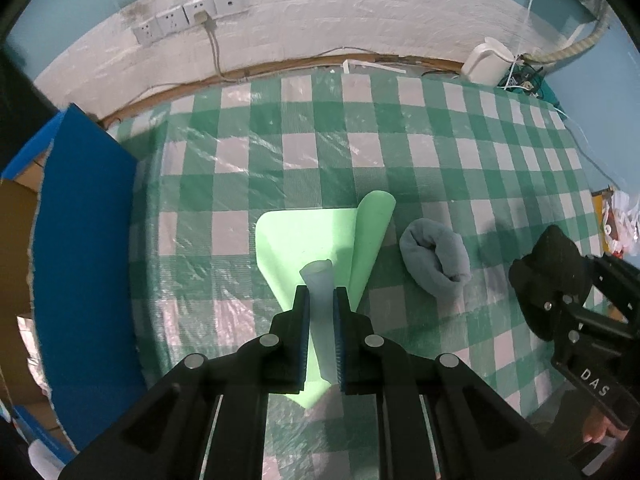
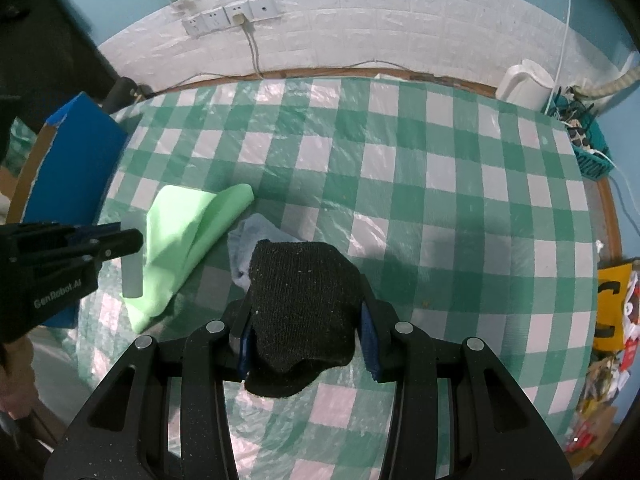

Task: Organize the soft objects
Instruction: 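Lift and carry the black item and green sheet toward the box with both tools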

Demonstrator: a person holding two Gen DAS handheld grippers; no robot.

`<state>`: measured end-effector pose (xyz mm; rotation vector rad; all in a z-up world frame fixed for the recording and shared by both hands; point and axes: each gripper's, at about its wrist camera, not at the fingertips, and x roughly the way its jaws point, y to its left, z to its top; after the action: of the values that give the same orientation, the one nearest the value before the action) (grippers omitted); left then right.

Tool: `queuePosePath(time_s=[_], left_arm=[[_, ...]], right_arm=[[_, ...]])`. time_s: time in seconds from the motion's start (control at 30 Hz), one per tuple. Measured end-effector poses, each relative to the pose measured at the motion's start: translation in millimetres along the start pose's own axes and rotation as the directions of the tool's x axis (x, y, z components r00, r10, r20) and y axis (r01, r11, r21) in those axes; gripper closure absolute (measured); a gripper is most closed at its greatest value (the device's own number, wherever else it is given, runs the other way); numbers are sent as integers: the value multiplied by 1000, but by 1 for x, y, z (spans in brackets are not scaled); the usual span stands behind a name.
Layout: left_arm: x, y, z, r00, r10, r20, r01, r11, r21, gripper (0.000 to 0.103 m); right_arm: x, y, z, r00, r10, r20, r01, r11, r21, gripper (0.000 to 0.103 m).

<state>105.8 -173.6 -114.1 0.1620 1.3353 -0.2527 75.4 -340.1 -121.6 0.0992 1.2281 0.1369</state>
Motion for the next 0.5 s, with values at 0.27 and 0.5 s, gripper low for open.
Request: queuePosePath(time_s=[0.27, 0.5], left_arm=[[-21, 1, -9, 998, 44, 50, -46, 998, 33, 92], [-43, 13, -17, 991, 87, 99, -91, 995, 38, 92]], right_arm=[[-21, 13, 2, 999, -4, 37, 4, 1000, -18, 62], [-40, 34, 8, 997, 4, 74, 0, 999, -49, 62]])
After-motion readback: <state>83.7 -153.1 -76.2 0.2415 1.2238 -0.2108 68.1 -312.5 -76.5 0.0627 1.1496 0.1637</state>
